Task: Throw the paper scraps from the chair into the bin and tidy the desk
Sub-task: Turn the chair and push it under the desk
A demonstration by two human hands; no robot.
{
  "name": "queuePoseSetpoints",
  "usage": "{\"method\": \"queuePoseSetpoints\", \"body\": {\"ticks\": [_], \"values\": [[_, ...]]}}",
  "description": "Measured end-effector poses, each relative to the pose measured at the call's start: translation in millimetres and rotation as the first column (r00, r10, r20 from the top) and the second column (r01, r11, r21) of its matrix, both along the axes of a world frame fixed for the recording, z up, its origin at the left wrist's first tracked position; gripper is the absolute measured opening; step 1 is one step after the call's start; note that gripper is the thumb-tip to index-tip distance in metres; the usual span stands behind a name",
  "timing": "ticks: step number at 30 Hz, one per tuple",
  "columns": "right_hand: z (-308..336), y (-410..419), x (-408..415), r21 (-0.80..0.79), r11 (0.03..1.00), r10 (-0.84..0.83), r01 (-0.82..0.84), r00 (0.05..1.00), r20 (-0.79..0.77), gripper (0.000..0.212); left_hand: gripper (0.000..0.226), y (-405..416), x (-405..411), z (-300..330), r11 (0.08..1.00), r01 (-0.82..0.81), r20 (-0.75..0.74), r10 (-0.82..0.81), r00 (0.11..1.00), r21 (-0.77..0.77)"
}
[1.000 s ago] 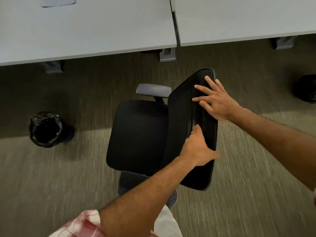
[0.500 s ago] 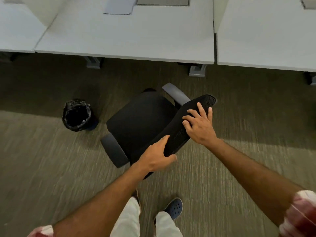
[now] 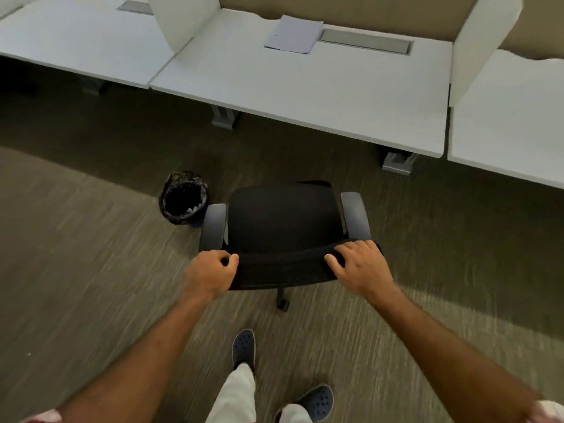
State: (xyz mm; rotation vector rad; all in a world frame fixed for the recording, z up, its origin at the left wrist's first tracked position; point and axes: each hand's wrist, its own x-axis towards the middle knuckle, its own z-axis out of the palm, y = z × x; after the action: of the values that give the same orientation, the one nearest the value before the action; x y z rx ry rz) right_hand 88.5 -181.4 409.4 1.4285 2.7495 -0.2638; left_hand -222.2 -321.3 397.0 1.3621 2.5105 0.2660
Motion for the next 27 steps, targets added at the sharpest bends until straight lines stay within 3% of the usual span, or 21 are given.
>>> {"method": "queuePoseSetpoints", "body": {"ticks": [10, 16, 27], "values": [[-1.6, -12.0, -63.0, -0.068, 0.996, -0.049, 0.053, 0.997, 0.062, 0.062, 0.035, 22.8, -78.4, -0.2, 0.992, 0.127, -0.014, -0.128, 0.992, -0.026], [6.1, -3.3, -104.1, -0.066, 0.991, -0.109, 0.116, 0.990, 0.093, 0.059, 0.035, 51.2, -124.8, 3.1, 0.978, 0.208, -0.020, -0.209, 0.978, -0.009], [-9.6, 45.4, -202.1, -0.007, 0.962, -0.274, 0.274, 0.962, -0.003, 0.047, 0.043, 153.5, -231.3, 2.0, 0.936, 0.351, -0.042, -0.350, 0.936, 0.027]]}}
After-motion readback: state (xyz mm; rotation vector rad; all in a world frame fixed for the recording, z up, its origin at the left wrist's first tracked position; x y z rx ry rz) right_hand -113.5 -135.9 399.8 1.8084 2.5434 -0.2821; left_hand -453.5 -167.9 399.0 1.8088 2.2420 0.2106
